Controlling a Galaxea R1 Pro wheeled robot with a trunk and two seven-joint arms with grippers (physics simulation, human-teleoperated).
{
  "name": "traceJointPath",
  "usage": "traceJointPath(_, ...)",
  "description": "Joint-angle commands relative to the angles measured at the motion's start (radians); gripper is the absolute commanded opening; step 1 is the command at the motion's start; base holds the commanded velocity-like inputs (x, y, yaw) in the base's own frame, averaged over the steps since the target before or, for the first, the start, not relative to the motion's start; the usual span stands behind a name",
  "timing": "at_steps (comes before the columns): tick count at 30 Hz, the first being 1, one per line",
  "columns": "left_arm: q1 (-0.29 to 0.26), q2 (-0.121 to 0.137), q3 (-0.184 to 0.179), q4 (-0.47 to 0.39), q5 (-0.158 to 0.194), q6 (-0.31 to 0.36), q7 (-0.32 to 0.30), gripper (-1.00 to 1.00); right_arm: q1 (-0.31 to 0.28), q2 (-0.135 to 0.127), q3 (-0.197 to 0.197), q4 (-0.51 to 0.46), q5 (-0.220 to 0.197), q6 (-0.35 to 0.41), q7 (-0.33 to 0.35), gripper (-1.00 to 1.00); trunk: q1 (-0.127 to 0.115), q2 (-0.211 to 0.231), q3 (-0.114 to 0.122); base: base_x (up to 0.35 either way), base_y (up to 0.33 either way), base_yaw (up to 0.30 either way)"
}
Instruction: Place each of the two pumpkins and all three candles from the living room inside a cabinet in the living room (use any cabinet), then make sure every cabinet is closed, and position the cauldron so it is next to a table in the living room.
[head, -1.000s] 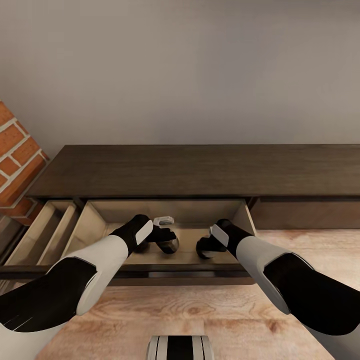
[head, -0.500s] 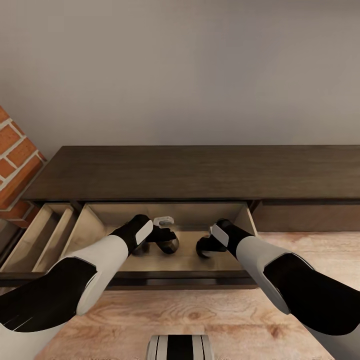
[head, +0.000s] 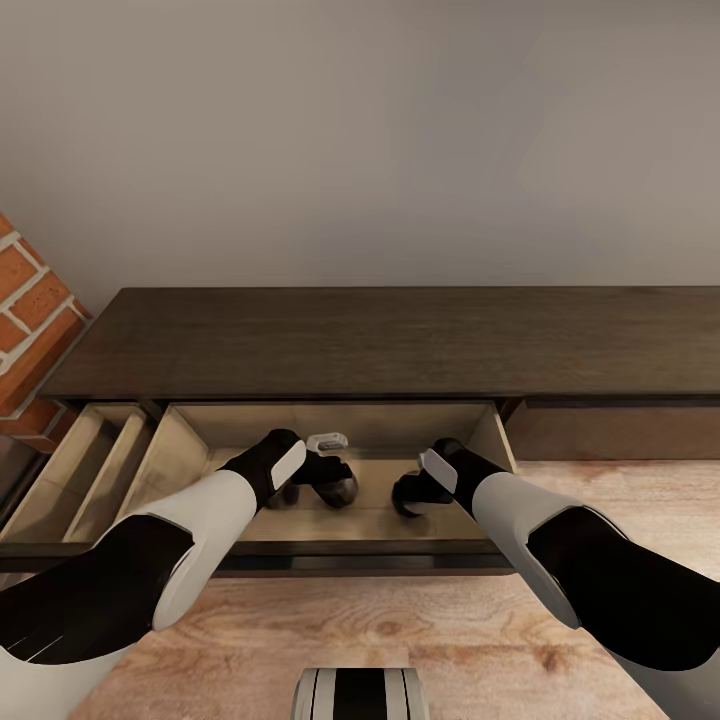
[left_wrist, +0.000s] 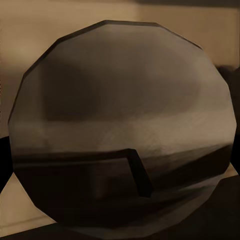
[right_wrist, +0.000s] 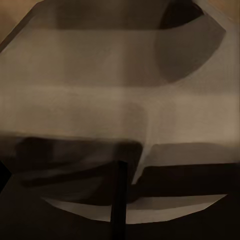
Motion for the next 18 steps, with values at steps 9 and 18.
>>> traceJointPath(9,-0.001,0.000,-0.002,0.000,-0.001,0.003,-0.002,-1.00,0.000,0.000,0.005,-0.002,-0.011,0.004,-0.009,-1.00,0.002,-0.001,-0.016,0.000,0.000,0.000)
traceJointPath(18,-0.001,0.000,-0.002,0.000,-0.001,0.003,-0.002,-1.00,0.000,0.000,0.005,-0.002,-0.011,0.004,-0.009,1.00,0.002,-0.001,-0.016,0.000,0.000,0.000)
